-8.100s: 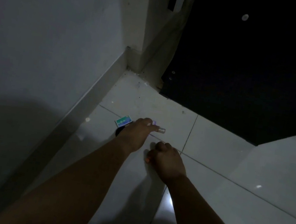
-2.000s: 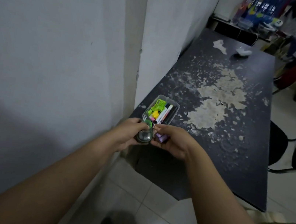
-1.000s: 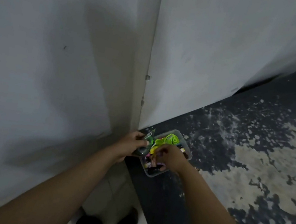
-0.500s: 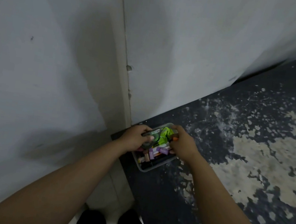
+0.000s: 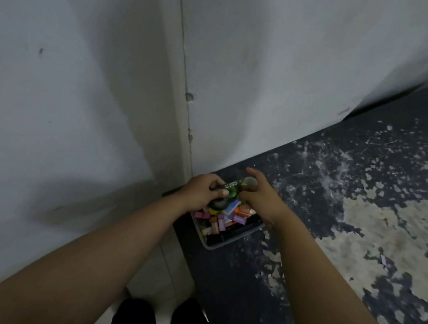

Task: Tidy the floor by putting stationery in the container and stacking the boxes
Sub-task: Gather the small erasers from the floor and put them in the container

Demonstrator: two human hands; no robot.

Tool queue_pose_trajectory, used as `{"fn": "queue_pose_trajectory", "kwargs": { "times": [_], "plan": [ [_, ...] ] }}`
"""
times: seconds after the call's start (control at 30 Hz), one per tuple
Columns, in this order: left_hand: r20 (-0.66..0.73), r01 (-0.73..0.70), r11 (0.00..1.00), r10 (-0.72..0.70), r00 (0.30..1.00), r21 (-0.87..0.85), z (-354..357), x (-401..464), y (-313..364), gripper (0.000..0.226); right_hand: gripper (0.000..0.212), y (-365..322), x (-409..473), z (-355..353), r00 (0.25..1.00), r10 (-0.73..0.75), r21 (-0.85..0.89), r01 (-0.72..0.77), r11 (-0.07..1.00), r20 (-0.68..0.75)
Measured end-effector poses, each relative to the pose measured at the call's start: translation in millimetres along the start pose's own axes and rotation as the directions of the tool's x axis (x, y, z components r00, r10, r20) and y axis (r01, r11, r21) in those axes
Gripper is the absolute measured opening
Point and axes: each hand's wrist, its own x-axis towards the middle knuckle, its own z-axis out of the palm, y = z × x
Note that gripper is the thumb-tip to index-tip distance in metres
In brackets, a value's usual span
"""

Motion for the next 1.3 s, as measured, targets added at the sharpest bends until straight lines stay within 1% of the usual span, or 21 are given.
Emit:
{"fn": "queue_pose_trajectory", "kwargs": {
  "times": [0.03, 0.1, 0.17, 0.23, 0.33, 0.4, 0.47, 0.53, 0.6, 0.7, 0.77, 0.83, 0.9, 0.93, 1.0, 1.07, 1.17, 1.23, 1.3],
  "plan": [
    [0.0, 0.004, 1.0, -0.004, 1.0, -0.012, 0, 1, -1, 0.026, 0.07, 1, 0, -1, 1.0, 0.006, 0.033, -0.007, 0.999, 0.027],
    [-0.03, -0.005, 1.0, 0.005, 1.0, -0.029, 0, 3, -2, 0.026, 0.068, 5, 1, -1, 0.999, -0.012, -0.004, 0.012, 1.0, 0.05],
    [-0.071, -0.014, 0.998, 0.01, 0.997, -0.059, 1, 4, -2, 0.025, 0.062, 6, 2, -3, 0.999, -0.033, -0.027, 0.033, 0.999, -0.001],
    [-0.114, -0.009, 0.998, 0.002, 0.993, -0.066, 2, 6, -4, 0.025, 0.058, 7, 3, -6, 0.997, -0.033, 0.029, 0.035, 0.999, -0.068],
    [-0.188, -0.001, 1.0, -0.003, 0.982, -0.017, 0, 6, -9, 0.027, 0.055, 7, 0, -15, 0.991, -0.015, 0.158, 0.037, 0.987, -0.134],
    [-0.228, -0.011, 0.998, 0.026, 0.973, 0.066, 0, 5, -13, 0.027, 0.054, 8, -1, -23, 0.982, -0.003, 0.158, 0.034, 0.987, -0.191],
    [-0.223, -0.024, 0.989, 0.057, 0.973, 0.148, 0, 3, -16, 0.027, 0.053, 9, -1, -29, 0.971, 0.018, 0.145, 0.017, 0.989, -0.237],
    [-0.207, -0.044, 0.982, 0.082, 0.975, 0.184, 1, 0, -17, 0.028, 0.053, 8, -1, -29, 0.966, 0.006, 0.069, 0.013, 0.998, -0.257],
    [-0.195, -0.064, 0.971, 0.111, 0.974, 0.232, 2, -1, -15, 0.03, 0.054, 8, 1, -25, 0.962, -0.054, -0.097, 0.029, 0.995, -0.268],
    [-0.174, -0.065, 0.956, 0.119, 0.978, 0.287, 3, -1, -10, 0.037, 0.056, 9, 3, -18, 0.96, -0.142, -0.336, 0.054, 0.94, -0.243],
    [-0.142, -0.08, 0.943, 0.132, 0.981, 0.323, 4, -2, -7, 0.039, 0.055, 12, 2, -14, 0.951, -0.204, -0.44, 0.084, 0.894, -0.232],
    [-0.127, -0.122, 0.932, 0.174, 0.976, 0.34, 6, -6, -4, 0.034, 0.048, 16, 0, -10, 0.938, -0.244, -0.489, 0.097, 0.867, -0.248],
    [-0.147, -0.175, 0.911, 0.245, 0.958, 0.374, 7, -10, -5, 0.023, 0.035, 20, -2, -8, 0.915, -0.284, -0.531, 0.096, 0.842, -0.286],
    [-0.156, -0.197, 0.897, 0.278, 0.948, 0.396, 8, -11, -6, 0.022, 0.029, 21, -3, -8, 0.91, -0.292, -0.539, 0.094, 0.837, -0.295],
    [-0.151, -0.217, 0.882, 0.303, 0.941, 0.418, 9, -13, -8, 0.031, 0.026, 23, -7, -7, 0.929, -0.26, -0.538, 0.081, 0.839, -0.265],
    [-0.109, -0.218, 0.888, 0.284, 0.953, 0.406, 8, -14, -9, 0.038, 0.028, 24, -9, -7, 0.948, -0.229, -0.554, 0.071, 0.829, -0.221],
    [-0.03, -0.231, 0.891, 0.263, 0.964, 0.392, 4, -12, -9, 0.044, 0.028, 22, -8, -6, 0.946, -0.237, -0.572, 0.07, 0.817, -0.223],
    [0.016, -0.211, 0.895, 0.222, 0.975, 0.393, 0, -12, -11, 0.054, 0.028, 22, -6, -6, 0.943, -0.244, -0.579, 0.072, 0.812, -0.225],
    [0.064, -0.201, 0.87, 0.193, 0.979, 0.45, -2, -10, -11, 0.064, 0.031, 23, -5, -6, 0.94, -0.247, -0.576, 0.071, 0.814, -0.234]
  ]
}}
